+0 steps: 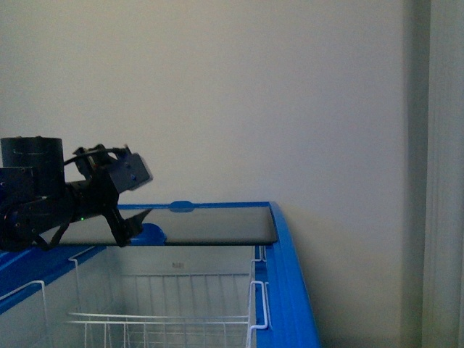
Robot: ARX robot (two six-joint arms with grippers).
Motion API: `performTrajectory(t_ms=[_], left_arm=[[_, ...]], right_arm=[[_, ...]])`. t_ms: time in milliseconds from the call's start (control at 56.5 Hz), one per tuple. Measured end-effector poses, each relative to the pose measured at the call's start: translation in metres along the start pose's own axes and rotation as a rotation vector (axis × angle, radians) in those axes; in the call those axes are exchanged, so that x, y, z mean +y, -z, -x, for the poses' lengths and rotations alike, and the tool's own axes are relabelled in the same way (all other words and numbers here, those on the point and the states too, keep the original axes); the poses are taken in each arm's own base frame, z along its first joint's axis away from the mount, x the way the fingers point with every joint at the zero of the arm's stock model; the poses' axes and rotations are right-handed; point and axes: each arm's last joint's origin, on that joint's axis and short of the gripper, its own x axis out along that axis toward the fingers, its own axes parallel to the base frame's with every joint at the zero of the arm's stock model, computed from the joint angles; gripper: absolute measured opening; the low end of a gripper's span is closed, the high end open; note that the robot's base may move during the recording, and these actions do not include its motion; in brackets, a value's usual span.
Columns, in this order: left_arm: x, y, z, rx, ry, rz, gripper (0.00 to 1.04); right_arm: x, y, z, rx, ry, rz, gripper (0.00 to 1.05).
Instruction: Put drink in fridge
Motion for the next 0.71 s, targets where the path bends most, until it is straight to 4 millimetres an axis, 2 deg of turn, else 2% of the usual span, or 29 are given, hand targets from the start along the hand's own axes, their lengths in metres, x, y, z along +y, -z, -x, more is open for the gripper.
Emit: performTrajectory(t_ms=[89, 177, 266, 337, 443, 461, 514, 585, 602, 620, 638, 709], left_arm=[[0.002, -0.003, 0.014, 0.043, -0.081, 0.097, 0.97], [-0.005, -0.013, 0.044, 0.127, -0.082, 0.321, 0.97], [-0.009, -0.035, 0.09, 0.151, -0.044, 0.52, 0.97], [-0.013, -0.064, 0.144, 0.168, -0.025, 0.678, 0.95], [-0.021, -0.09, 0.211, 0.28, -0.241, 0.856, 0.8], [-0.023, -0.092, 0.219, 0.287, -0.257, 0.882, 0.78], [-0.036, -0.101, 0.261, 0.337, -0.301, 0.945, 0.69], [-0.055, -0.107, 0.3, 0.397, -0.314, 1.0, 0.6], [-0.064, -0.109, 0.315, 0.419, -0.305, 1.013, 0.57], [-0.068, -0.11, 0.321, 0.429, -0.3, 1.021, 0.55], [-0.081, -0.113, 0.339, 0.448, -0.283, 1.042, 0.5], [-0.098, -0.119, 0.365, 0.429, -0.288, 1.057, 0.37]], right_arm=[[0.0, 0.0, 0.0, 0.0, 0.004, 0.0, 0.38], [0.0, 0.0, 0.0, 0.0, 0.004, 0.0, 0.38], [0.0, 0.0, 0.0, 0.0, 0.002, 0.0, 0.38], [0.0, 0.0, 0.0, 0.0, 0.003, 0.0, 0.38], [0.0, 0.001, -0.001, 0.027, -0.015, 0.022, 0.38], [0.0, 0.0, -0.002, 0.051, -0.029, 0.035, 0.38], [-0.001, -0.005, -0.005, 0.201, -0.104, 0.144, 0.38], [0.001, -0.01, -0.01, 0.307, -0.218, 0.231, 0.38], [0.002, -0.011, -0.014, 0.329, -0.244, 0.25, 0.38], [0.004, -0.012, -0.017, 0.336, -0.279, 0.269, 0.38], [0.008, -0.016, -0.026, 0.342, -0.339, 0.297, 0.38], [0.023, -0.026, -0.05, 0.318, -0.478, 0.396, 0.38]])
